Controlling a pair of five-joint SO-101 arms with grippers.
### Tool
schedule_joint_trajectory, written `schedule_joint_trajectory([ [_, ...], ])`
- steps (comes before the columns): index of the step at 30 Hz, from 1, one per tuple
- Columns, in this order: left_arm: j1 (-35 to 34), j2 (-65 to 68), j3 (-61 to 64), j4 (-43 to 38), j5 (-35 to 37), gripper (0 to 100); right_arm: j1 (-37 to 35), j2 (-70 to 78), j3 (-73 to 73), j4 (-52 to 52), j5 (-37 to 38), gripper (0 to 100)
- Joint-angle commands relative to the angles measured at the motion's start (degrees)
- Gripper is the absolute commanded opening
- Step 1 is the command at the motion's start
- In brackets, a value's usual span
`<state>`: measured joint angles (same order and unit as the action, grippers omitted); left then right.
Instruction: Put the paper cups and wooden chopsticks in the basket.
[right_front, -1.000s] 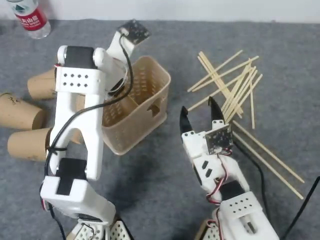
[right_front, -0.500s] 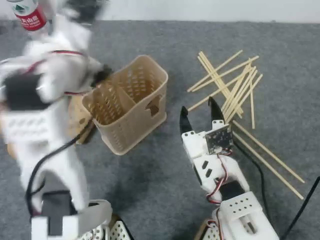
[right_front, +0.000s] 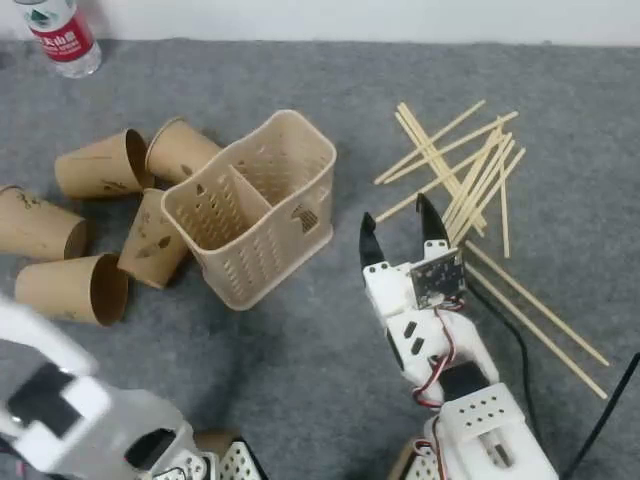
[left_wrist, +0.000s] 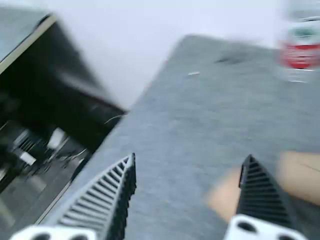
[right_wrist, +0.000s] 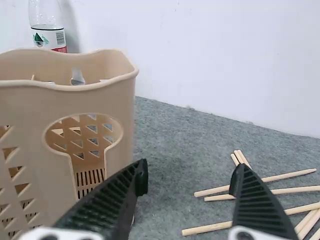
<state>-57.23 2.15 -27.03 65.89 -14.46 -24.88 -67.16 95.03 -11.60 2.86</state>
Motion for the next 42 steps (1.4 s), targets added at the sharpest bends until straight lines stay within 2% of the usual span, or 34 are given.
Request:
schedule_joint_trajectory([
  [1,-8.2,10.4,-2.4,-16.1,4.1,27,-0.1,-0.9,0.9,0.3,0.9,27.0],
  [5,-8.5,19.1,-4.4,-22.7,3.8,2,-0.1,-0.6,0.9,0.3,0.9,27.0],
  [6,-7.6,21.0,-4.7,-23.5,2.6,0,-0.1,-0.5,0.9,0.3,0.9,27.0],
  [8,-6.0,24.3,-5.0,-24.3,1.1,3,-0.2,-0.5,0.9,0.3,0.9,27.0],
  [11,-2.8,29.3,-5.6,-27.1,0.6,1,-0.2,-0.4,1.0,0.3,0.9,27.0],
  [15,0.9,36.7,-10.9,-26.2,-1.2,1,-0.1,-0.8,1.1,1.7,0.9,27.0],
  [18,3.0,42.6,-19.8,-18.5,-4.1,1,-0.2,-0.9,1.1,2.3,0.9,27.0],
  [23,6.0,52.5,-42.9,4.3,-9.8,1,-0.2,-0.9,1.1,2.3,0.9,27.0],
  [27,7.6,59.9,-56.0,14.2,-11.9,1,-0.2,-0.9,1.1,2.3,0.9,27.0],
  [30,7.3,62.0,-58.3,15.6,-11.9,1,-0.2,-0.9,1.1,2.3,0.9,27.0],
  [36,6.2,64.2,-54.3,15.2,-13.1,1,-0.2,-0.9,1.1,2.3,0.9,27.0],
  [42,8.4,64.3,-53.8,25.4,-19.4,1,-0.2,-0.9,1.1,2.3,0.9,27.0],
])
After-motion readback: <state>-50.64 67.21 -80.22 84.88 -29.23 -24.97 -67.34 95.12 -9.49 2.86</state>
